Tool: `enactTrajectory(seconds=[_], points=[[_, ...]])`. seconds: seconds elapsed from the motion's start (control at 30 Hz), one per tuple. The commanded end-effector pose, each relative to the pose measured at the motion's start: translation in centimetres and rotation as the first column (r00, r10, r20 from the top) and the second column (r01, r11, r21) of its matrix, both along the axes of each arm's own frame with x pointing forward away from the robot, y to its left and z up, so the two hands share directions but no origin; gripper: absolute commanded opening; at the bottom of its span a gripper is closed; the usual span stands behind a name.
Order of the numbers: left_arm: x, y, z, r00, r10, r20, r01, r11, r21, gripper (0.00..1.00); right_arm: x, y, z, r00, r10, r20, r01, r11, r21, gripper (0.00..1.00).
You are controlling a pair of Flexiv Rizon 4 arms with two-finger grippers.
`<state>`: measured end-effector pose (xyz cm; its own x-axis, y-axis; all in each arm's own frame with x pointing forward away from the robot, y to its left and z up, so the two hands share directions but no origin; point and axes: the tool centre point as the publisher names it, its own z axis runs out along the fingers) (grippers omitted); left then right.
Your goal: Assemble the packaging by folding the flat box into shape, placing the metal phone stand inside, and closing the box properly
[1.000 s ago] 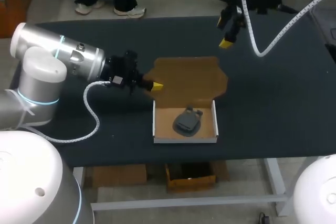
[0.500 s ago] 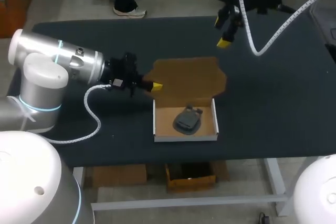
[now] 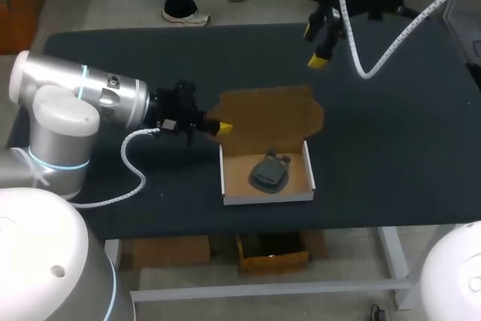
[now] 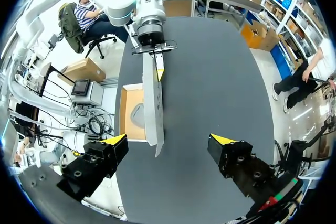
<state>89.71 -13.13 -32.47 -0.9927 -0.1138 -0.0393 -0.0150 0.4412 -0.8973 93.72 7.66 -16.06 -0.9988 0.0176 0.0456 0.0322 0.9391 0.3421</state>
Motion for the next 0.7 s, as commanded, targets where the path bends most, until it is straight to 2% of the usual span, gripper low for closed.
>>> enactTrajectory(seconds=[0.03, 0.43, 0.7], points=[[-0.4, 0.0, -0.1, 1.000, 0.004, 0.012, -0.004, 1.000, -0.003, 0.00, 0.1, 0.1, 0.1, 1.000, 0.004, -0.006, -0.004, 1.000, -0.001, 1.00], [-0.9, -0.1, 0.1, 0.999, -0.019, 0.050, 0.019, 1.000, -0.007, 0.00, 0.1, 0.6, 0.1, 1.000, 0.012, -0.006, -0.012, 1.000, 0.000, 1.00], [-1.0, -0.2, 0.1, 0.998, -0.022, 0.053, 0.022, 1.000, -0.003, 0.00, 0.2, 1.3, 0.3, 1.000, 0.021, -0.004, -0.021, 1.000, -0.008, 1.00]])
